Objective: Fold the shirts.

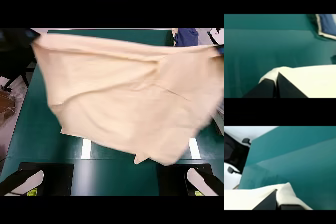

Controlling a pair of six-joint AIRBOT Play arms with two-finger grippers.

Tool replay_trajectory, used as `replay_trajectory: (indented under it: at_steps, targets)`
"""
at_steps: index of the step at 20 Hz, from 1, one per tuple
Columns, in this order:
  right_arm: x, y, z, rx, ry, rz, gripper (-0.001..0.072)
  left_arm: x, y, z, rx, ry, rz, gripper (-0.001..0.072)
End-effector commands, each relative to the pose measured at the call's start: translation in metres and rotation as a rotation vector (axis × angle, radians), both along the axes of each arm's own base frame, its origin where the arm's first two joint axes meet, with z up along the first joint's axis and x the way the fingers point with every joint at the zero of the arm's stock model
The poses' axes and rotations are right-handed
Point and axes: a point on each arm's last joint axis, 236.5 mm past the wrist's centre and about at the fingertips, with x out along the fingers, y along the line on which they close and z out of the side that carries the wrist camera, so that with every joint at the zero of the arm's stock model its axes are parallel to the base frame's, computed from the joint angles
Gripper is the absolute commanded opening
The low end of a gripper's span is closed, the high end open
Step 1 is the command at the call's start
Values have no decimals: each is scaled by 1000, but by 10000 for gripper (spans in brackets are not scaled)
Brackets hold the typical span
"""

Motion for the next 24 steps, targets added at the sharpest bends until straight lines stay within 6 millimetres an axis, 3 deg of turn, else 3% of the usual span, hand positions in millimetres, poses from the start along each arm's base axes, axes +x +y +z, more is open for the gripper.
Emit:
replay_trajectory:
  at_steps: [1,2,4,6,7,9,12,16,17,18,19,21,23,24]
  targets:
    - [82,50,-120,39,178,86,14,63,9,-82,-65,83,67,21]
    - [103,62,-139,42,207,115,14,75,8,-100,-64,102,73,21]
    - [136,76,-158,57,234,151,14,89,3,-135,-42,149,62,21]
    - [150,80,-169,75,268,182,14,92,-5,-171,6,210,28,21]
    - [147,75,-178,57,312,198,14,89,-6,-188,40,249,7,21]
    - [123,68,-197,-32,406,259,14,80,1,-222,123,339,-18,20]
    - [84,50,-236,-192,597,299,14,67,29,-262,264,456,16,21]
    - [63,50,-268,-129,694,289,16,61,32,-295,295,535,-5,24]
    - [58,50,-270,-103,710,291,52,60,29,-296,280,546,-10,172]
    - [54,47,-267,-75,712,281,238,58,28,-296,271,557,-13,466]
    - [49,39,-261,-65,695,262,321,54,29,-297,275,577,-17,518]
    - [33,15,-247,-68,676,201,322,38,42,-298,289,640,-21,517]
    - [-2,-2,-238,-50,691,155,323,14,66,-297,271,739,-11,517]
    - [-23,-5,-239,-36,710,140,378,0,78,-296,260,791,-14,517]
